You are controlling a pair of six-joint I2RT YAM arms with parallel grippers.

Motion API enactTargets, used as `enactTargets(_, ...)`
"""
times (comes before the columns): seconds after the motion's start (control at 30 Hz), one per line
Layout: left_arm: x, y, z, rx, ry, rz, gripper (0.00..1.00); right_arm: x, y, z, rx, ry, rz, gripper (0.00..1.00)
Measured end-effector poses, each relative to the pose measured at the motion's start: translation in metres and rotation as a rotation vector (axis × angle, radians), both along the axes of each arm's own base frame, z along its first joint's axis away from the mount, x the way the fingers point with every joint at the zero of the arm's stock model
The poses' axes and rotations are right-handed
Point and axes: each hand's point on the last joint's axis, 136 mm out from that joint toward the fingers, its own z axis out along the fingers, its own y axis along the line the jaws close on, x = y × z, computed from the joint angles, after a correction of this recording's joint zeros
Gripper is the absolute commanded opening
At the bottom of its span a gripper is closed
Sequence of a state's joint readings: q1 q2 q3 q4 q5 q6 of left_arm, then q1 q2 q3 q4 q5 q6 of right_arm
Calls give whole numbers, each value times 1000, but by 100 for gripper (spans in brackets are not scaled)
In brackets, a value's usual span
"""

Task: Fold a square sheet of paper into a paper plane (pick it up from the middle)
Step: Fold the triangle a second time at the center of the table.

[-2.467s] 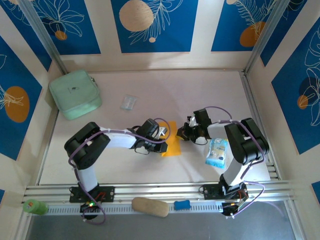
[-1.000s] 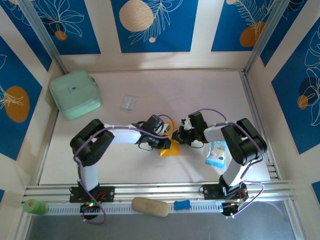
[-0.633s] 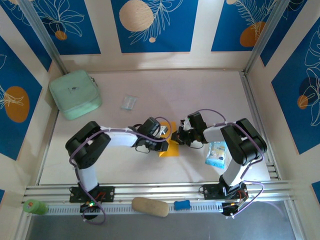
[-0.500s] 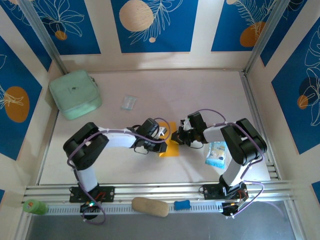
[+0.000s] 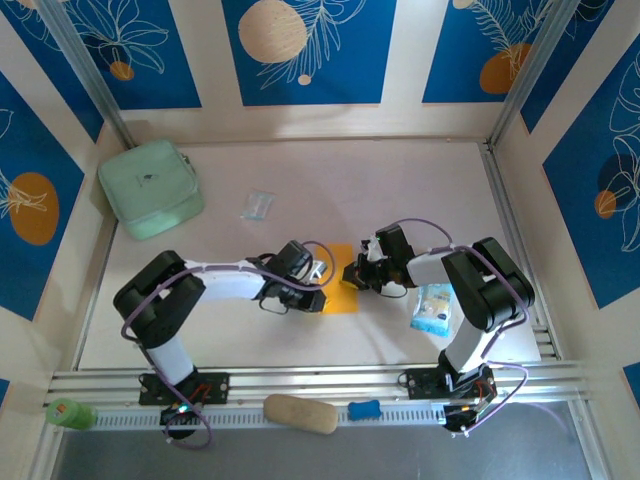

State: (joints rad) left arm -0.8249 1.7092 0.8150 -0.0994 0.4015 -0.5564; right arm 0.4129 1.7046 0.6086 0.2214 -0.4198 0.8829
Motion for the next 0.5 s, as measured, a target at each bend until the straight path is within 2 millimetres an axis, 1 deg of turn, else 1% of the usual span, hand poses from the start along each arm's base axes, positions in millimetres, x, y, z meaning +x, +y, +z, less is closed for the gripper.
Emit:
enactTargets(0.3, -9, 12, 4, 25, 10, -1, 13, 0, 0, 0, 0, 0, -1, 0)
enactTargets(0.4, -6, 10, 15, 4, -8, 15, 13, 0, 0, 0, 0, 0, -1, 0)
enactTargets(0.5, 1, 2, 27, -34, -29, 30, 14, 0, 0, 0, 0, 0, -1, 0)
